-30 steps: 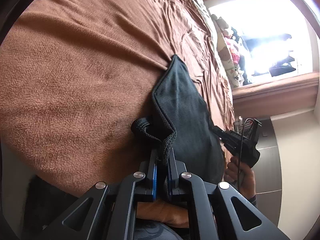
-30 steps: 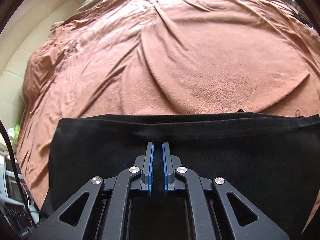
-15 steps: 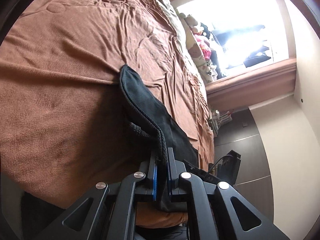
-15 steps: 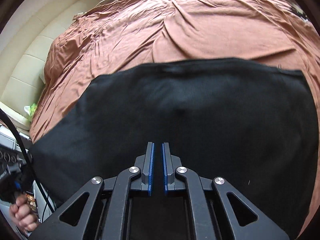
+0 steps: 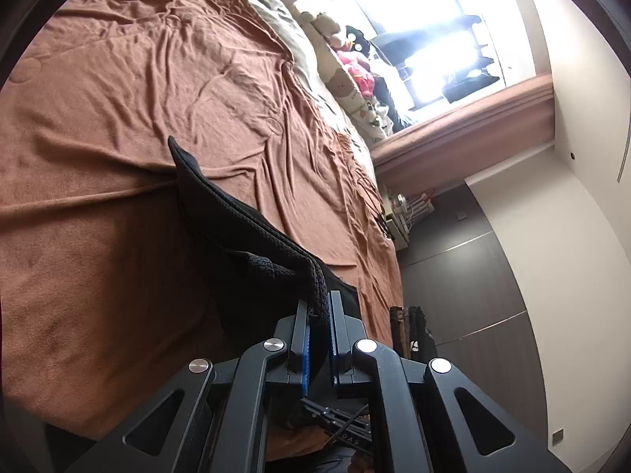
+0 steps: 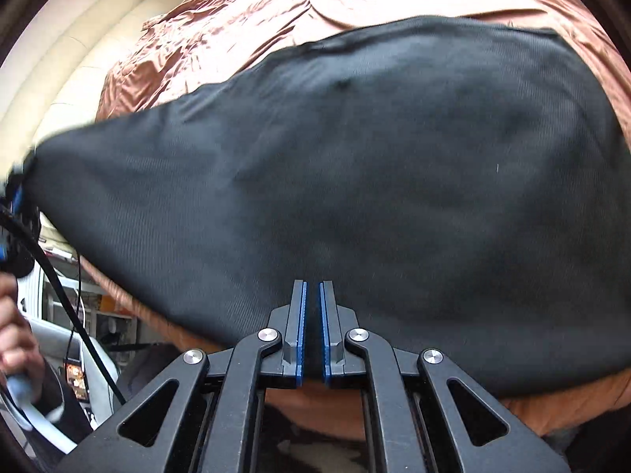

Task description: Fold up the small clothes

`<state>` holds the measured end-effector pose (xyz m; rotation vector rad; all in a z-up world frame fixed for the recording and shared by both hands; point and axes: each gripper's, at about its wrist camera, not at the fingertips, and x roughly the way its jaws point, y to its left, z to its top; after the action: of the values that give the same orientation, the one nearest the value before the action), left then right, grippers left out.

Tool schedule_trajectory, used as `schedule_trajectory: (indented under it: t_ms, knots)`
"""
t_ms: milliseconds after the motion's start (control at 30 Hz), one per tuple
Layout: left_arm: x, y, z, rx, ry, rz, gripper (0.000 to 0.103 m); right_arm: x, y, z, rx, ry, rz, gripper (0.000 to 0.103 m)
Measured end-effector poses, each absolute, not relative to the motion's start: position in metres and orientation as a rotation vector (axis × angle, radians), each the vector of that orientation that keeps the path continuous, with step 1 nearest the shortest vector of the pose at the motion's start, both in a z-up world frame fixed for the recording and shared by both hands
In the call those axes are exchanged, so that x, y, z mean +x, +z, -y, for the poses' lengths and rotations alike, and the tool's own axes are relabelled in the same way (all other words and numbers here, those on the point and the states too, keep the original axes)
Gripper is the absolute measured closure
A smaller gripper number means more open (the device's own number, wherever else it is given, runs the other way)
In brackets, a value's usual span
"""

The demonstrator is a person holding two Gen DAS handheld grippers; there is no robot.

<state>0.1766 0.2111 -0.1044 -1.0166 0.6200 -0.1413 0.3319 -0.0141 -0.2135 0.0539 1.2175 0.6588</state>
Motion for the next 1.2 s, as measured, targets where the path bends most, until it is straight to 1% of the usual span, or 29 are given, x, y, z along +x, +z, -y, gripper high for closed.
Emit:
schedule_trajectory:
  t_ms: [233, 367, 733, 800, 833, 867, 900, 933, 967, 1200]
  knots:
    - [0.206, -0.084, -0.187, -0.955, -0.202, -0.634, 0.096, 0.326, -0.224, 0.022, 0.094, 0.661, -1.238, 0.1]
    - [0.221, -0.074, -0.168, -0.915, -0.24, -0.646, 0.096, 0.326, -0.219, 0.03, 0.112, 0.663, -1.231, 0.1]
    - [0.259, -0.056, -0.12, -0.841, -0.339, -0.683, 0.096, 0.324, -0.173, 0.093, 0.202, 0.597, -1.084, 0.098]
    - [0.265, -0.053, -0.11, -0.826, -0.359, -0.689, 0.096, 0.32, -0.165, 0.109, 0.219, 0.576, -1.058, 0.094]
    - [0.268, -0.052, -0.104, -0.819, -0.369, -0.695, 0.096, 0.318, -0.162, 0.117, 0.228, 0.568, -1.045, 0.086]
    - [0.272, -0.051, -0.098, -0.813, -0.377, -0.7, 0.096, 0.317, -0.158, 0.125, 0.237, 0.56, -1.031, 0.071]
    - [0.275, -0.051, -0.093, -0.808, -0.386, -0.705, 0.096, 0.313, -0.156, 0.132, 0.244, 0.554, -1.016, 0.062]
    - [0.278, -0.05, -0.086, -0.803, -0.395, -0.71, 0.096, 0.311, -0.153, 0.138, 0.251, 0.546, -0.997, 0.047]
    - [0.281, -0.049, -0.08, -0.799, -0.405, -0.716, 0.096, 0.308, -0.149, 0.146, 0.259, 0.538, -0.975, 0.042]
    - [0.304, -0.054, -0.034, -0.77, -0.475, -0.771, 0.096, 0.29, -0.144, 0.196, 0.299, 0.494, -0.934, 0.042]
